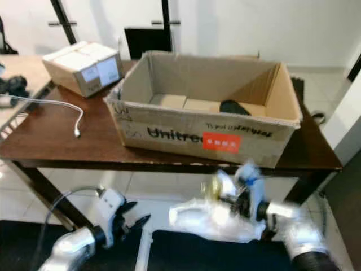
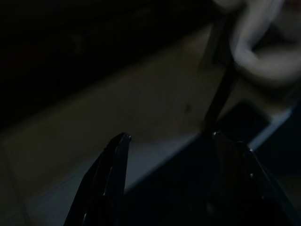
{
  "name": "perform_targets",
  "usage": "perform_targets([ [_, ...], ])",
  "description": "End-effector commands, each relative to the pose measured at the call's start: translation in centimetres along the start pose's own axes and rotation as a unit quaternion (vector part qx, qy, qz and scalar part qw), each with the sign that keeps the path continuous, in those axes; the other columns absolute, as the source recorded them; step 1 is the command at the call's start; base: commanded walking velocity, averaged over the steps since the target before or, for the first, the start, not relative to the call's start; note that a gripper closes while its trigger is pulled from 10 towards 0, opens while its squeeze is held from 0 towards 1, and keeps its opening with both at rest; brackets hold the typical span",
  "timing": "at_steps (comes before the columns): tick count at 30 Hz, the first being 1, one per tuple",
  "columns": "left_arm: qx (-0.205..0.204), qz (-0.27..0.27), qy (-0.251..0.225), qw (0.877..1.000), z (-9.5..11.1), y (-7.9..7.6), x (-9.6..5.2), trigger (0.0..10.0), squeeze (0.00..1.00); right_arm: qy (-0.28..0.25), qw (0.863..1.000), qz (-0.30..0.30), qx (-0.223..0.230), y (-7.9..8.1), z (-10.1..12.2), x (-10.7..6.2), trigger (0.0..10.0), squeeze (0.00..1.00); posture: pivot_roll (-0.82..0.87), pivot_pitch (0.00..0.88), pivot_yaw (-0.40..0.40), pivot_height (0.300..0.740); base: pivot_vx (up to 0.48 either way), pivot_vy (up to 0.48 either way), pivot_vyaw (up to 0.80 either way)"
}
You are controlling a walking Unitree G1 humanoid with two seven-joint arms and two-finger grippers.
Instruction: Picking trash to rubbish bin
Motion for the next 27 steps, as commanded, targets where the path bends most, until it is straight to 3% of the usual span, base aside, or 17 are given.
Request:
perform_targets([
  [1, -0.01, -0.031, -0.011, 0.999, 1.3, -0.4, -0.4, 10.0, 0.0, -0.054, 0.998, 0.04, 0.011, 0.7, 2.8, -0.1, 10.0, 0.0, -0.06, 0.077, 0.016, 0.74, 0.0, 0.0, 0.0],
  [2, -0.01, -0.031, -0.011, 0.999, 1.3, -0.4, -0.4, 10.0, 0.0, -0.054, 0.998, 0.04, 0.011, 0.7, 2.8, -0.1, 10.0, 0.0, -0.06, 0.077, 0.016, 0.74, 0.0, 0.0, 0.0],
  [6, -0.006, -0.121, -0.07, 0.99, 7.0, -2.7, -0.3, 10.0, 0.0, -0.2, 0.978, 0.06, -0.011, 0.1, 11.7, -1.5, 10.0, 0.0, -0.06, 0.071, 0.012, 0.74, 0.0, 0.0, 0.0],
  [7, -0.006, -0.121, -0.07, 0.99, 7.0, -2.7, -0.3, 10.0, 0.0, -0.2, 0.978, 0.06, -0.011, 0.1, 11.7, -1.5, 10.0, 0.0, -0.06, 0.071, 0.012, 0.74, 0.0, 0.0, 0.0],
  [9, 0.01, -0.145, -0.124, 0.982, 11.2, -3.3, 0.4, 10.0, 0.0, -0.275, 0.957, 0.088, -0.026, 0.9, 15.9, -2.7, 10.0, 0.0, -0.06, 0.07, 0.011, 0.74, 0.0, 0.0, 0.0],
  [13, 0.016, -0.134, -0.153, 0.979, 13.1, -3.1, 0.6, 10.0, 0.0, -0.297, 0.951, 0.086, -0.023, 1.1, 17.3, -3.1, 10.0, 0.0, -0.06, 0.071, 0.014, 0.74, 0.0, 0.0, 0.0],
  [17, 0.016, -0.076, -0.196, 0.977, 16.2, -1.5, 1.2, 10.0, 0.0, -0.348, 0.937, 0.026, -0.018, -0.1, 20.2, -3.4, 10.0, 0.0, -0.06, 0.076, 0.018, 0.74, 0.0, 0.0, 0.0],
  [20, 0.025, -0.048, -0.213, 0.975, 17.5, -0.7, 1.2, 10.0, 0.0, -0.348, 0.937, 0.001, -0.02, -0.5, 20.8, -3.1, 10.0, 0.0, -0.06, 0.077, 0.018, 0.74, 0.0, 0.0, 0.0],
  [23, 0.048, -0.01, -0.229, 0.972, 20.5, 0.6, 1.5, 10.0, 0.0, -0.301, 0.946, -0.116, -0.018, -3.1, 21.0, -0.8, 10.0, 0.0, -0.06, 0.078, 0.019, 0.74, 0.0, 0.0, 0.0],
  [24, 0.048, -0.01, -0.229, 0.972, 20.5, 0.6, 1.5, 10.0, 0.0, -0.301, 0.946, -0.116, -0.018, -3.1, 21.0, -0.8, 10.0, 0.0, -0.06, 0.078, 0.019, 0.74, 0.0, 0.0, 0.0],
  [26, 0.048, 0.047, -0.236, 0.969, 23.6, 2.5, 2.4, 10.0, 0.0, -0.234, 0.942, -0.236, -0.052, -5.7, 19.6, 1.2, 10.0, 0.0, -0.06, 0.078, 0.024, 0.74, 0.0, 0.0, 0.0],
  [27, 0.048, 0.047, -0.236, 0.969, 23.6, 2.5, 2.4, 10.0, 0.0, -0.234, 0.942, -0.236, -0.052, -5.7, 19.6, 1.2, 10.0, 0.0, -0.06, 0.078, 0.024, 0.74, 0.0, 0.0, 0.0],
])
Point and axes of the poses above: a point about 5 cm out from each wrist's last joint towards the gripper, its own x axis pointing out of the wrist towards the gripper, its own z axis along the axis of the wrist's last joint, y = z × x, the point moved 3 cm from there along x, pointing out of the wrist towards the gripper, and after that the axes turned 4 degrees about -x, right-handed, at the moved point
